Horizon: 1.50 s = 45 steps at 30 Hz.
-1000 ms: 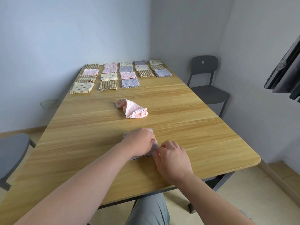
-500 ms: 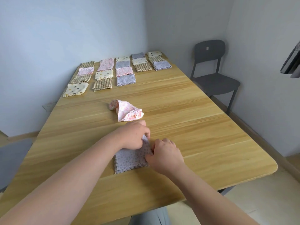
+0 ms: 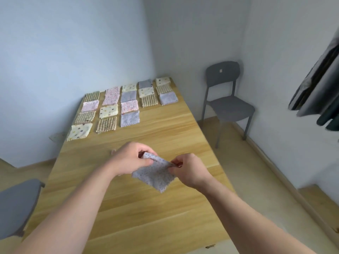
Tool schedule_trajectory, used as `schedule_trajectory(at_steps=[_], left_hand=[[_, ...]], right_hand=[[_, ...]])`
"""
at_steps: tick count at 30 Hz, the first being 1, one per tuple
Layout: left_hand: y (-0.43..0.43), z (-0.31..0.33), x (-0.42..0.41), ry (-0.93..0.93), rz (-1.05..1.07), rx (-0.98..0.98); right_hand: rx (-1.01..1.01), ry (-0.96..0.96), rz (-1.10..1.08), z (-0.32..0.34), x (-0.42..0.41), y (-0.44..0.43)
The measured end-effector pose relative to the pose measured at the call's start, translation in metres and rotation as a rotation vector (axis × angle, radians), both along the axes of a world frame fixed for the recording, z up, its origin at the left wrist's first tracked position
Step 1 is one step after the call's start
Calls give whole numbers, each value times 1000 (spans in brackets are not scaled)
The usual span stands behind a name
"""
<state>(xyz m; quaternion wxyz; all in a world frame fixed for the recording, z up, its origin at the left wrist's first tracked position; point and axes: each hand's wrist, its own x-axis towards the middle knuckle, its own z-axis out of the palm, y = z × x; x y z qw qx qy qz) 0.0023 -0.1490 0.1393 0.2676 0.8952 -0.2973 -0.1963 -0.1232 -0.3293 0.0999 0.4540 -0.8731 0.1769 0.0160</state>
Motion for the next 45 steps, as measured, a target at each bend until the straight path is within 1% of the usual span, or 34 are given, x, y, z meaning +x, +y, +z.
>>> schedule_trajectory(at_steps=[3, 5, 7, 9, 12, 14, 16, 18, 21, 24, 27, 29, 32, 37, 39, 41, 43, 45], left_hand=[[-24, 56, -32, 29, 115, -122], [-43, 91, -57, 82, 159, -195], [-61, 113, -77, 169, 182, -307], [-85, 126, -98, 269, 221, -463], [-119, 131, -122, 504, 314, -689], [-143, 132, -133, 610, 338, -754], [-171, 129, -137, 630, 346, -764], [-192, 124, -136, 613, 372, -775], [-235, 114, -119, 622, 411, -801], [-274, 110, -96, 724, 391, -820], [-313, 109, -66, 811, 331, -784], [-341, 109, -44, 803, 357, -753], [-382, 104, -10, 771, 455, -735], [-426, 95, 42, 688, 638, -756], [-438, 87, 66, 597, 676, -738], [-445, 83, 85, 475, 706, -695], [-450, 81, 99, 401, 765, -678], [-450, 82, 114, 375, 832, -681]], right_hand=[[2, -35, -24, 75, -31, -42], [33, -78, -45, 122, -53, -71], [145, -112, -106, 153, -68, -94], [298, -129, -181, 174, -80, -118], [394, -132, -248, 187, -92, -144], [406, -140, -264, 187, -96, -161], [405, -137, -286, 185, -97, -184], [428, -121, -299, 181, -93, -203], [438, -100, -305, 174, -75, -245], [386, -107, -316, 167, -47, -284], [349, -94, -335, 165, -17, -328], [365, -60, -338, 164, 3, -356], [423, -33, -368, 161, 37, -394], [593, 74, -377, 149, 97, -432], [693, 136, -338, 143, 126, -445], [753, 194, -286, 137, 153, -452], [734, 248, -226, 134, 178, -456], [651, 277, -137, 129, 210, -457]])
